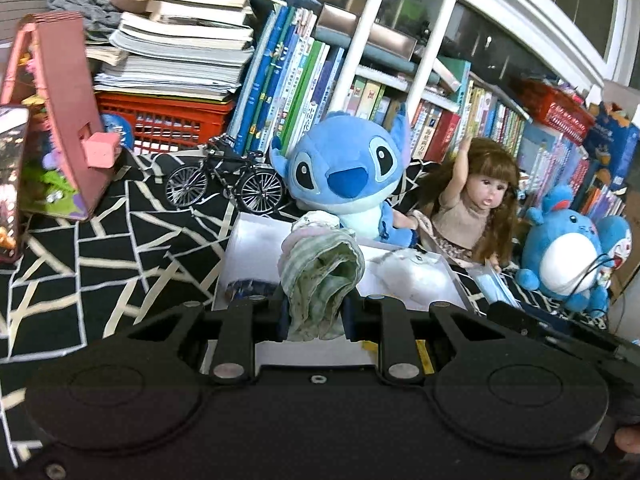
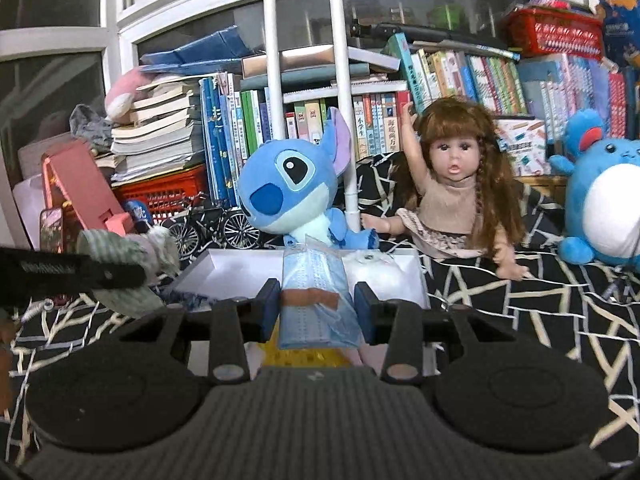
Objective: Organize soft objects
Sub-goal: 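Carry the checked cloth over the box with the left tool while the right tool carries the bag, then lower the plastic bag into the box and open the right tool while the left tool releases the cloth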
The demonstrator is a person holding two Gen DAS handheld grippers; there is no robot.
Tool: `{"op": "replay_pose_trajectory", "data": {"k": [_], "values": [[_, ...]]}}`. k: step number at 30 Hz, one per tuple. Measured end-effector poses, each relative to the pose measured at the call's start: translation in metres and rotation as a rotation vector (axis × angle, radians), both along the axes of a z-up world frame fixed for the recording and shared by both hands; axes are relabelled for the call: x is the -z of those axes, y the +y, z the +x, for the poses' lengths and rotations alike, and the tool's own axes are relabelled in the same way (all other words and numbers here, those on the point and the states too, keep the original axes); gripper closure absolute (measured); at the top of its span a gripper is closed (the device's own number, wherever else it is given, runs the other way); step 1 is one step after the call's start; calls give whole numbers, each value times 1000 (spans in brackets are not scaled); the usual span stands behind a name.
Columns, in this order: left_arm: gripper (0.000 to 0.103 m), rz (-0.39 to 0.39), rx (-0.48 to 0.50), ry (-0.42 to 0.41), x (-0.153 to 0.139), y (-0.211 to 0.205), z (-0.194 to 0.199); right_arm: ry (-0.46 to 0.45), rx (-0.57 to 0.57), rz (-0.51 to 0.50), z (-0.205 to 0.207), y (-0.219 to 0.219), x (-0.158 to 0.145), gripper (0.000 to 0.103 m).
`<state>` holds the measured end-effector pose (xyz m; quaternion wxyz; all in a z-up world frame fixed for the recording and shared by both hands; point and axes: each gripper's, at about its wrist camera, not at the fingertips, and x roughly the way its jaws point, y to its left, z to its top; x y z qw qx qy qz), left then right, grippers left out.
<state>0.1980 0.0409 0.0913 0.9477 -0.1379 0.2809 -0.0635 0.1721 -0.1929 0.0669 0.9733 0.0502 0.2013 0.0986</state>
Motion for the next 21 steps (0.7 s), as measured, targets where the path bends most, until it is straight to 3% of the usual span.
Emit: {"op": "replay_pose_trajectory", "data": {"k": [11,16,21], "values": [[80,80,-35,57,16,-19,71,122,27,30,63,0,13,58],[80,131,-27,63,27,-28,85,160,42,29,77,0,23,58],[80,126,-34,101,38,-29,93,185,50,26,84,1,32,58]]}}
